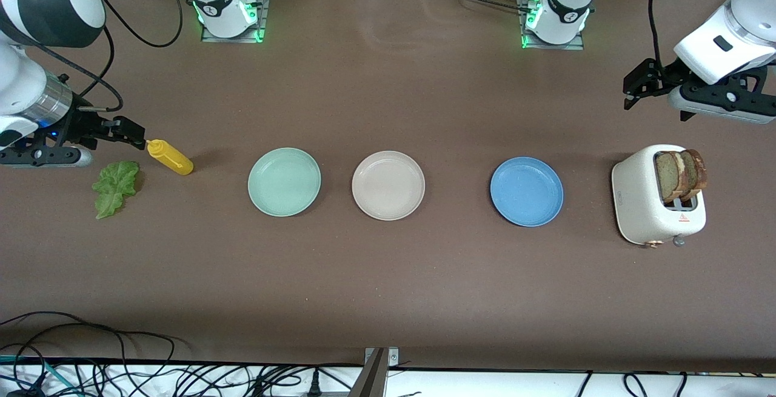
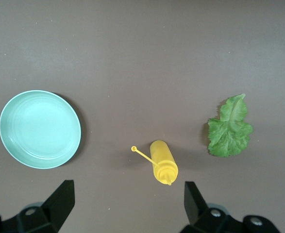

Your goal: Make sandwich on beige plate with both arms

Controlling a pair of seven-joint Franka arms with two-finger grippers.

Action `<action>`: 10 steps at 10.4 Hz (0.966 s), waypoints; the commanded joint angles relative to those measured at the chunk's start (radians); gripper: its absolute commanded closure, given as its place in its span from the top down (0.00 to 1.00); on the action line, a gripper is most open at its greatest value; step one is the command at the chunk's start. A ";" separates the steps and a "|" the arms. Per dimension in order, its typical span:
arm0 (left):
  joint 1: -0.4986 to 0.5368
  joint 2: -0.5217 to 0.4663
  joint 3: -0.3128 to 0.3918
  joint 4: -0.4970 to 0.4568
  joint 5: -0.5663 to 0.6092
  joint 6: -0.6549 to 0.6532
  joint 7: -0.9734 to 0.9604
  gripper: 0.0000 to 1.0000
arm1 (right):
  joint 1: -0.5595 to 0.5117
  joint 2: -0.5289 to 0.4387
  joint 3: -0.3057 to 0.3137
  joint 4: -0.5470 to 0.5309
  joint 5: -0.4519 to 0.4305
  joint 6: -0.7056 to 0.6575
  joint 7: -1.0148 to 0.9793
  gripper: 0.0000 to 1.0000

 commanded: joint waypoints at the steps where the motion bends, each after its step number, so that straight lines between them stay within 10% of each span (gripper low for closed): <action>1: 0.003 -0.013 0.003 0.012 -0.028 -0.026 0.024 1.00 | -0.004 -0.002 0.003 0.020 0.012 -0.020 0.004 1.00; 10: 0.003 -0.011 -0.028 0.012 -0.015 -0.060 0.026 1.00 | -0.004 0.000 0.005 0.021 0.006 -0.017 0.006 1.00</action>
